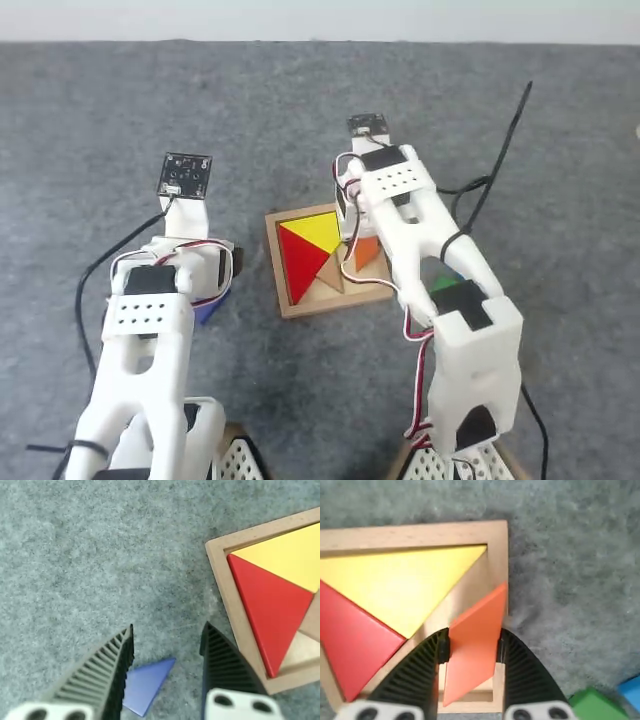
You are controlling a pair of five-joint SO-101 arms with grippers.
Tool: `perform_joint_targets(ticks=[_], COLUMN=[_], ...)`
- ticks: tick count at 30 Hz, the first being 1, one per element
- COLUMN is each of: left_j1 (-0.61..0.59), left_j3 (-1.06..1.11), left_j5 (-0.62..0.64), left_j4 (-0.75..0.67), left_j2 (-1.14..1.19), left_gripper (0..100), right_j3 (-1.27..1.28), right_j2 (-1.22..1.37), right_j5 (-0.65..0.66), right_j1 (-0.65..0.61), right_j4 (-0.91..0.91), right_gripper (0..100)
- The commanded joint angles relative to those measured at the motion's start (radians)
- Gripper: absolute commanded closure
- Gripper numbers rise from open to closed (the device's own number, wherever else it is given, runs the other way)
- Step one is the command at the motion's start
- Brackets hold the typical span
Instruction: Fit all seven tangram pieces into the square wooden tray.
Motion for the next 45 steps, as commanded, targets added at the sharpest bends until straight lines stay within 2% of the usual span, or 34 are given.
perform_joint_targets(ticks=[1,7,14,17,28,45], left_j1=[0.002,0.0,0.002,0.002,0.002,0.002], left_j3=[-0.015,-0.015,-0.016,-0.016,-0.015,-0.015], left_j5=[0.0,0.0,0.0,0.0,0.0,0.0], left_j4=[0.003,0.003,0.005,0.005,0.003,0.005], left_j2=[-0.011,-0.011,-0.011,-0.011,-0.011,-0.011], left_gripper=[78,78,78,78,78,78], right_j3=[-0.057,-0.057,-0.057,-0.063,-0.044,-0.117], right_j2=[-0.008,-0.008,-0.012,-0.019,-0.074,0.051], right_j5=[-0.012,-0.005,0.046,0.051,0.048,0.054], right_j1=[-0.036,-0.053,-0.054,-0.056,-0.053,0.038], right_j4=[-0.019,-0.056,-0.054,-0.054,-0.035,-0.084], right_gripper=[99.1,97.0,70.3,64.9,64.8,64.8])
